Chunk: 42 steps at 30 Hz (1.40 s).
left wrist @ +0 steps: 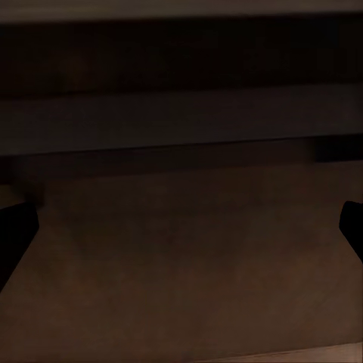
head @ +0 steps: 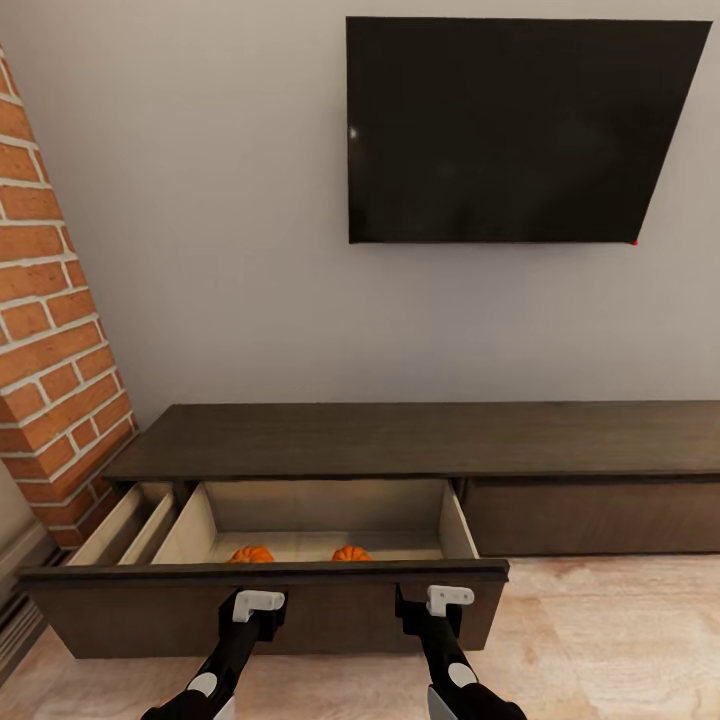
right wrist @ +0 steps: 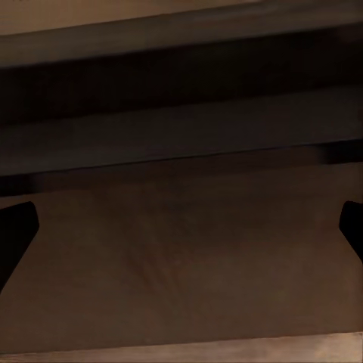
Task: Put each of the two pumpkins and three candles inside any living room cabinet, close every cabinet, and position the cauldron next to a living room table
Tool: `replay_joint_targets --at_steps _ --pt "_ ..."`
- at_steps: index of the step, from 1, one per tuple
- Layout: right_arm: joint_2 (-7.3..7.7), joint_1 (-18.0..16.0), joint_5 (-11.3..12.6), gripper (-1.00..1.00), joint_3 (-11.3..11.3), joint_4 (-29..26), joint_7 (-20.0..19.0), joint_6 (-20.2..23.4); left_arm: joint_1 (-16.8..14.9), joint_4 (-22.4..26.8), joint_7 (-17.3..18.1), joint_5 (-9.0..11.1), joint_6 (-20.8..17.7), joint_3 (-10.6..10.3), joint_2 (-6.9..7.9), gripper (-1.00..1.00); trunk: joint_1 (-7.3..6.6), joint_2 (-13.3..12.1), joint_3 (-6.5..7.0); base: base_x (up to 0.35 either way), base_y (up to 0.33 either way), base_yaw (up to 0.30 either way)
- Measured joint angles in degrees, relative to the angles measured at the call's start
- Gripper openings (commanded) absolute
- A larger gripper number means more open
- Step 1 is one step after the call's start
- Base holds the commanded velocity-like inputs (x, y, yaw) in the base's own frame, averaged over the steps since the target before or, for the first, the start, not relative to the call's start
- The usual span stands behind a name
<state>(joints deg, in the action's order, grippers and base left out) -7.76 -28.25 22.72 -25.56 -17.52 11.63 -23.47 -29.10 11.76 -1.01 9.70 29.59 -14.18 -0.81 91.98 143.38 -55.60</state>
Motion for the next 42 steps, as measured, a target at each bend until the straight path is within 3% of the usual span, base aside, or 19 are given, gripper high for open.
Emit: replay_joint_targets --at_steps 42 --pt "0.0 0.0 0.0 1.0 0.0 0.0 0.0 0.0 0.0 0.0 0.0 0.0 -0.1 0.0 0.0 1.0 0.01 0.0 0.0 0.147 0.0 0.0"
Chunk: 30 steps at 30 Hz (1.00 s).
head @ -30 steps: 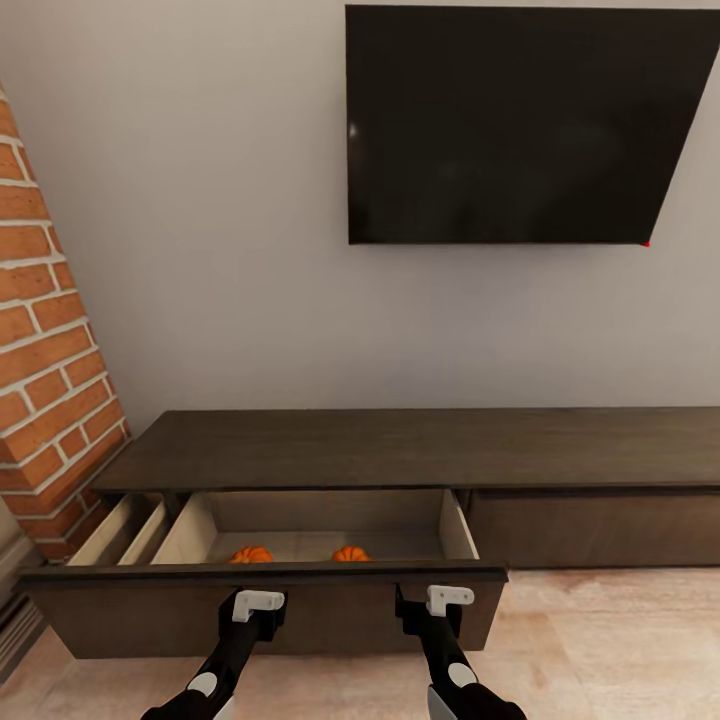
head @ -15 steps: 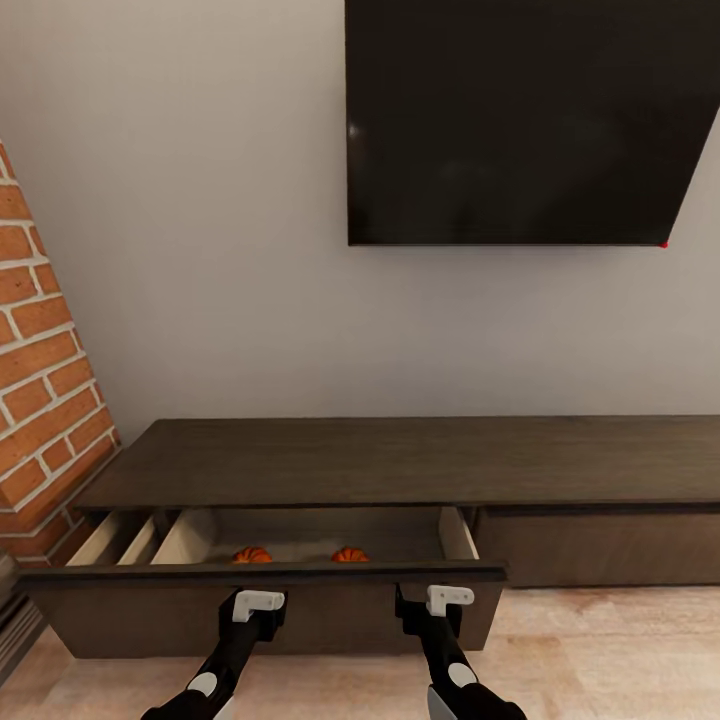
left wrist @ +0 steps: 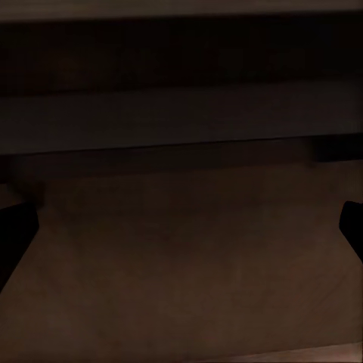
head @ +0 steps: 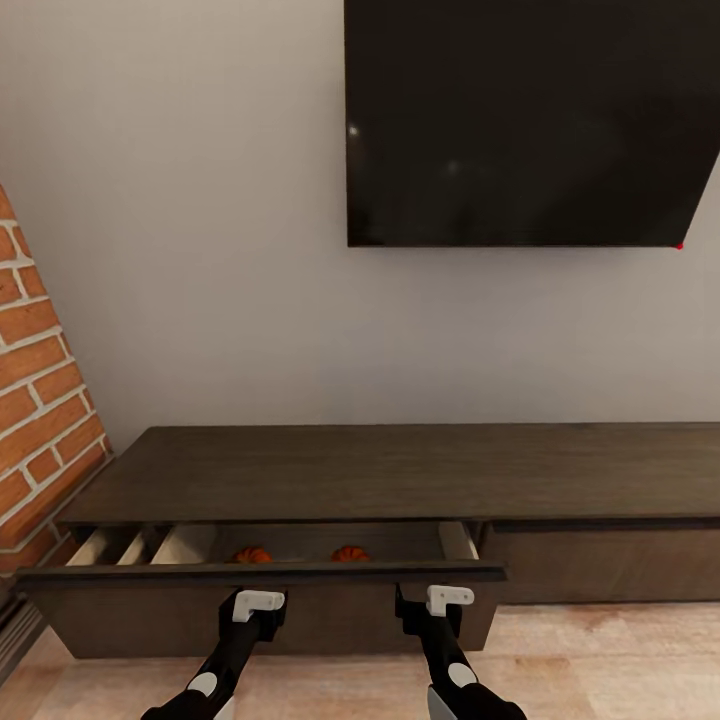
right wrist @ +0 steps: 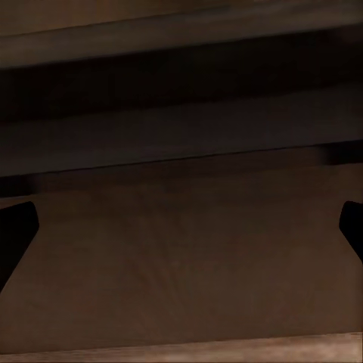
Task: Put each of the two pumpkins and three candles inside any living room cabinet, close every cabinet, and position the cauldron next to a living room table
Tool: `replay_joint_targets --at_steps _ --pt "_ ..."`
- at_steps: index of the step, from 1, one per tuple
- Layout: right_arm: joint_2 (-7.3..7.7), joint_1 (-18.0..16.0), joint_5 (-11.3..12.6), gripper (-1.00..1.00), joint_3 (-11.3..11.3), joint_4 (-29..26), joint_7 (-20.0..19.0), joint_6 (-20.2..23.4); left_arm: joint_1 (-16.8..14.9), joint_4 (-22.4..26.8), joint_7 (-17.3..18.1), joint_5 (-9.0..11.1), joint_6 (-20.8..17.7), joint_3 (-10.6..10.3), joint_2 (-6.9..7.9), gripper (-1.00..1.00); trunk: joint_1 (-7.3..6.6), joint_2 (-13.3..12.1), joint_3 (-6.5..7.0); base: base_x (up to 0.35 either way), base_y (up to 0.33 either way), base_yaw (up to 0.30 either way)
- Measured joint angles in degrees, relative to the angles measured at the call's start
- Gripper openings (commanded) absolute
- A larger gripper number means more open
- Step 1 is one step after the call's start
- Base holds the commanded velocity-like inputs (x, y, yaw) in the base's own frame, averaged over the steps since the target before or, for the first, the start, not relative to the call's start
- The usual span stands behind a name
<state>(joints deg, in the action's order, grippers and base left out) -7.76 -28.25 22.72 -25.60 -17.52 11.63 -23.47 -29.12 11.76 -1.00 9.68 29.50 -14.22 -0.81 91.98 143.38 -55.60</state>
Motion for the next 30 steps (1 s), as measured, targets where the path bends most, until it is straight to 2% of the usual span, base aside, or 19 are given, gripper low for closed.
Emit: replay_joint_targets --at_steps 22,30 --pt "0.0 0.0 0.0 1.0 0.0 0.0 0.0 0.0 0.0 0.0 0.0 0.0 0.0 -0.1 0.0 1.0 0.0 0.0 0.0 0.104 0.0 0.0" --pt "0.0 0.0 0.0 1.0 0.0 0.0 0.0 0.0 0.0 0.0 0.0 0.0 0.0 -0.1 0.0 1.0 0.01 0.0 0.0 0.025 0.0 0.0"
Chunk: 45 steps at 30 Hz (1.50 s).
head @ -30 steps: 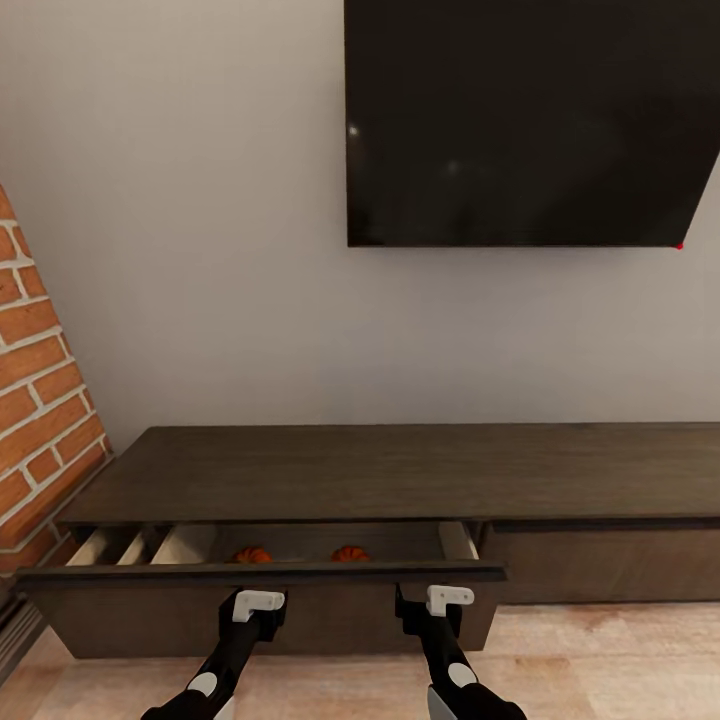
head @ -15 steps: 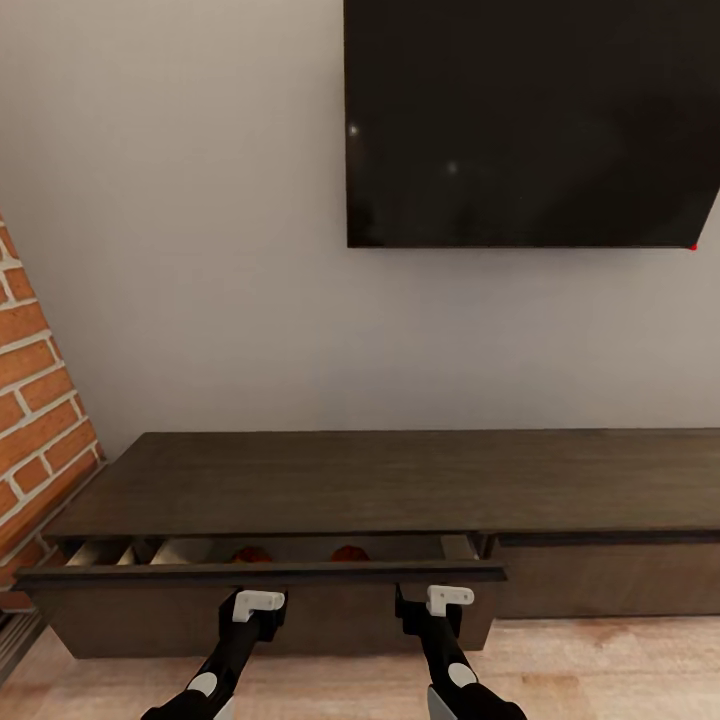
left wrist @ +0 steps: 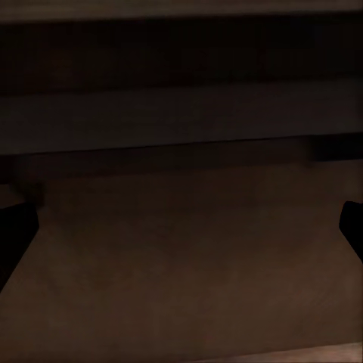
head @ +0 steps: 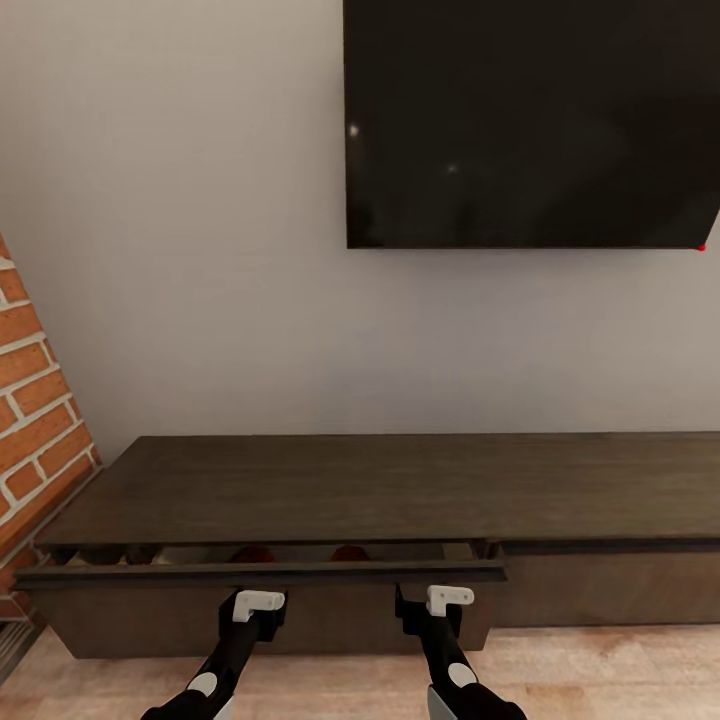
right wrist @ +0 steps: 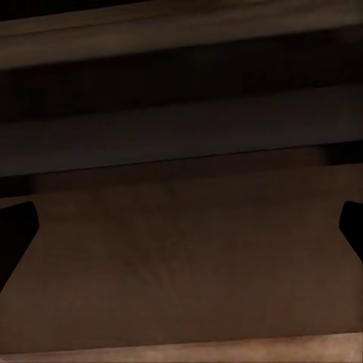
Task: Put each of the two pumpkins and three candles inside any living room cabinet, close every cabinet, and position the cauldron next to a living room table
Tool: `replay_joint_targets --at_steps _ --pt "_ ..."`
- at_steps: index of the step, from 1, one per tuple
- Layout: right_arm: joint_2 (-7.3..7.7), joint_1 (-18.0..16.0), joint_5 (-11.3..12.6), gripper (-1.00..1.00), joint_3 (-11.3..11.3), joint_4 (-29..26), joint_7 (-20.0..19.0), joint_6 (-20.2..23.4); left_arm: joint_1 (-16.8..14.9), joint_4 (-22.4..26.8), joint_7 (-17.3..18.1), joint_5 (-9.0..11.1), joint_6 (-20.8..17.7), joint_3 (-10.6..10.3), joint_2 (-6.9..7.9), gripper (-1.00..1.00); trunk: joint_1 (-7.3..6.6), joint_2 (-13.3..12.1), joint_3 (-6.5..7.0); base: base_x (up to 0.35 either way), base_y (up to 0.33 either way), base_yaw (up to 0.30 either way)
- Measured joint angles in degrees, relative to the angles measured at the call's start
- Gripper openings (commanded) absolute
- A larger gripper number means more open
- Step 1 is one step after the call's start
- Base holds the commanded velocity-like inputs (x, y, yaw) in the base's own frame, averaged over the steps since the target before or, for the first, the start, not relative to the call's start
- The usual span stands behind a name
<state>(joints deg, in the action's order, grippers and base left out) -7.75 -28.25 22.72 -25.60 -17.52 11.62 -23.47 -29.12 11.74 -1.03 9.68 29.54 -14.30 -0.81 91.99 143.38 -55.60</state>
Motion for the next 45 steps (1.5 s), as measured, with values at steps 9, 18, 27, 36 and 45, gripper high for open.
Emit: replay_joint_targets --at_steps 9,18,27,36,45 --pt "0.0 0.0 0.0 1.0 0.0 0.0 0.0 0.0 0.0 -0.1 0.0 0.0 0.0 0.0 0.0 1.0 0.0 0.0 0.0 0.084 0.0 0.0" --pt "0.0 0.0 0.0 1.0 0.0 0.0 0.0 0.0 0.0 -0.1 0.0 0.0 0.0 0.1 0.0 1.0 -0.02 0.0 0.0 0.088 0.0 0.0" --pt "0.0 0.0 0.0 1.0 0.0 0.0 0.0 0.0 0.0 -0.1 0.0 0.0 0.0 -0.1 0.0 1.0 0.0 0.0 0.0 0.028 0.0 0.0" --pt "0.0 0.0 0.0 1.0 0.0 0.0 0.0 0.0 0.0 -0.1 0.0 0.0 0.0 0.0 0.0 1.0 -0.01 0.0 0.0 0.073 0.0 0.0" --pt "0.0 0.0 0.0 1.0 0.0 0.0 0.0 0.0 0.0 -0.1 0.0 0.0 0.0 -0.1 0.0 1.0 0.03 0.0 0.0 -0.11 0.0 0.0"
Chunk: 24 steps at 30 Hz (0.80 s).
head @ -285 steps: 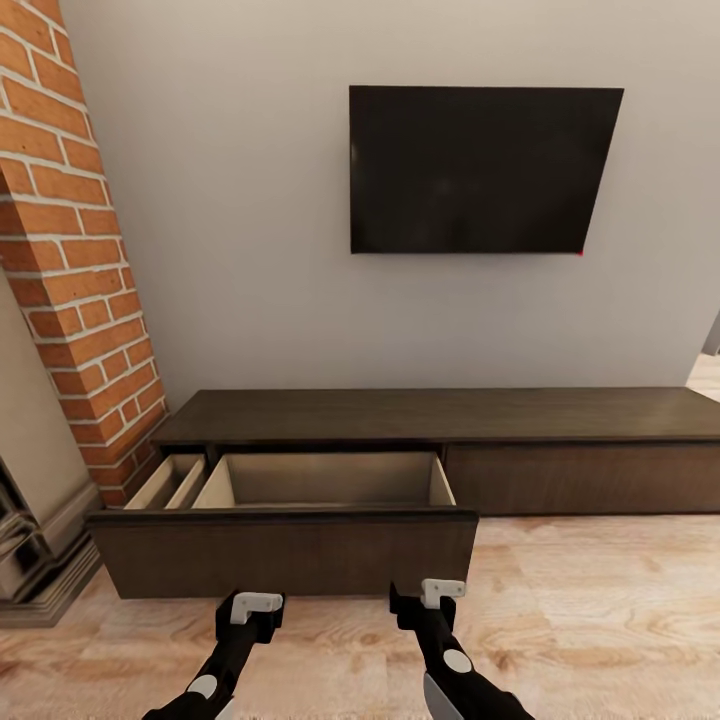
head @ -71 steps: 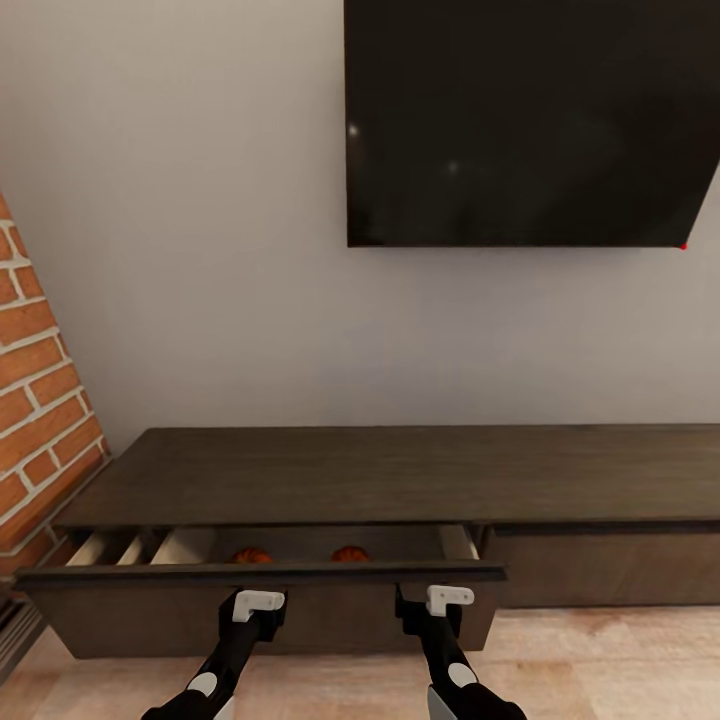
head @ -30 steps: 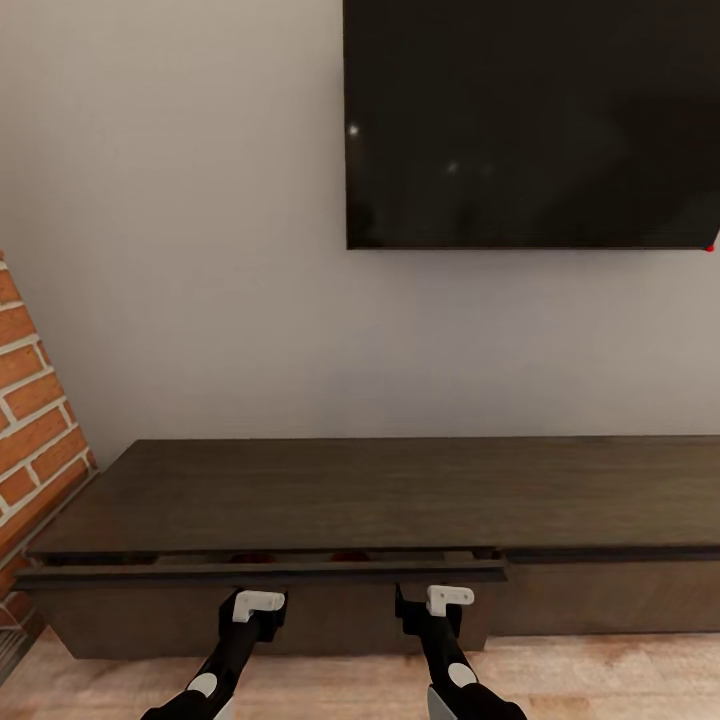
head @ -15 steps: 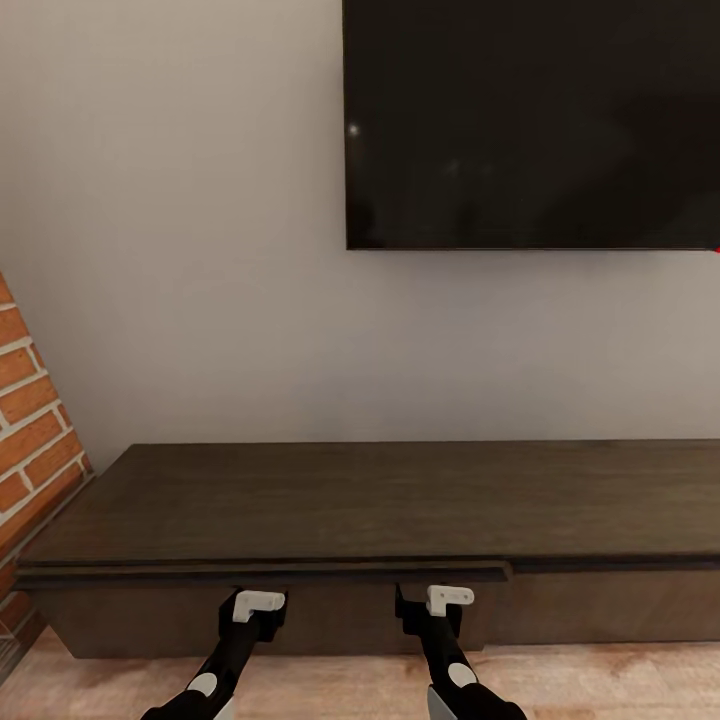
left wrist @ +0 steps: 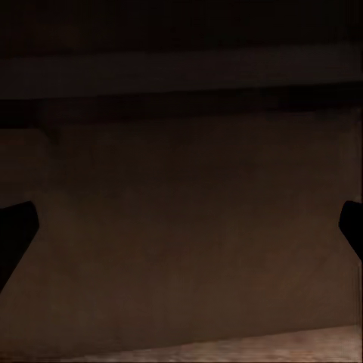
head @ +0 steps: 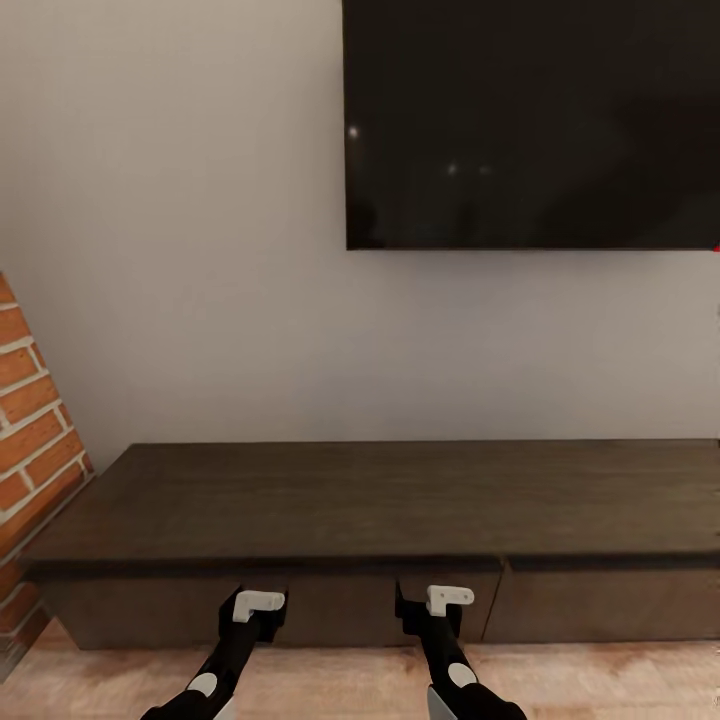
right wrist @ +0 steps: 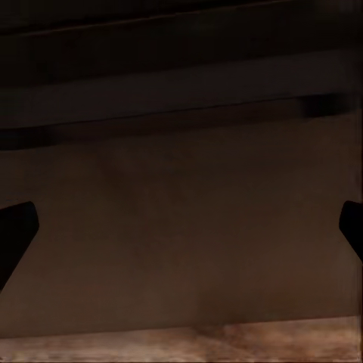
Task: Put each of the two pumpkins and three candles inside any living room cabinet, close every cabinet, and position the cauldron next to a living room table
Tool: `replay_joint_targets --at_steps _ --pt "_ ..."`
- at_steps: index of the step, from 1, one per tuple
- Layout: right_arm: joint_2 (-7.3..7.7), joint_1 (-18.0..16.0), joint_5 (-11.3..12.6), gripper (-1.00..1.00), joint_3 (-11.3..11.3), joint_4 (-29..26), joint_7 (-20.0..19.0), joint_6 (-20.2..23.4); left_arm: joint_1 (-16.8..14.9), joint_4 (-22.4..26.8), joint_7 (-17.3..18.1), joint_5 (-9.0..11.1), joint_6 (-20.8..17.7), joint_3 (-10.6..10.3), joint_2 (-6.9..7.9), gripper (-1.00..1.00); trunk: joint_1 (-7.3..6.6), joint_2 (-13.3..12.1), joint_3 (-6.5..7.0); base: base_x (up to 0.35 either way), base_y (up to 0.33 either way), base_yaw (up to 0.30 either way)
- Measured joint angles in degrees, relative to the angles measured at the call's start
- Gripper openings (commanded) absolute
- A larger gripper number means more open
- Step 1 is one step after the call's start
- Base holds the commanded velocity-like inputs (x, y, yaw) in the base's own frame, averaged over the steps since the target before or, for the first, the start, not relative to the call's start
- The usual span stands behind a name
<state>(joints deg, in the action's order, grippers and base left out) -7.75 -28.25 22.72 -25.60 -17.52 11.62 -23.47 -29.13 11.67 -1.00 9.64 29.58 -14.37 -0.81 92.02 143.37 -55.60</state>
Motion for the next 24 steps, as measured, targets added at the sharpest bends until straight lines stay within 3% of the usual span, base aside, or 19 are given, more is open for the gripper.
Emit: replay_joint_targets --at_steps 9,24 --pt "0.0 0.0 0.0 1.0 0.0 0.0 0.0 0.0 0.0 0.0 0.0 0.0 0.0 0.0 0.0 1.0 0.01 0.0 0.0 -0.317 0.0 0.0" --pt "0.0 0.0 0.0 1.0 0.1 0.0 0.0 0.1 0.0 0.0 0.0 0.0 -0.1 0.0 0.0 1.0 -0.02 0.0 0.0 -0.115 0.0 0.0"
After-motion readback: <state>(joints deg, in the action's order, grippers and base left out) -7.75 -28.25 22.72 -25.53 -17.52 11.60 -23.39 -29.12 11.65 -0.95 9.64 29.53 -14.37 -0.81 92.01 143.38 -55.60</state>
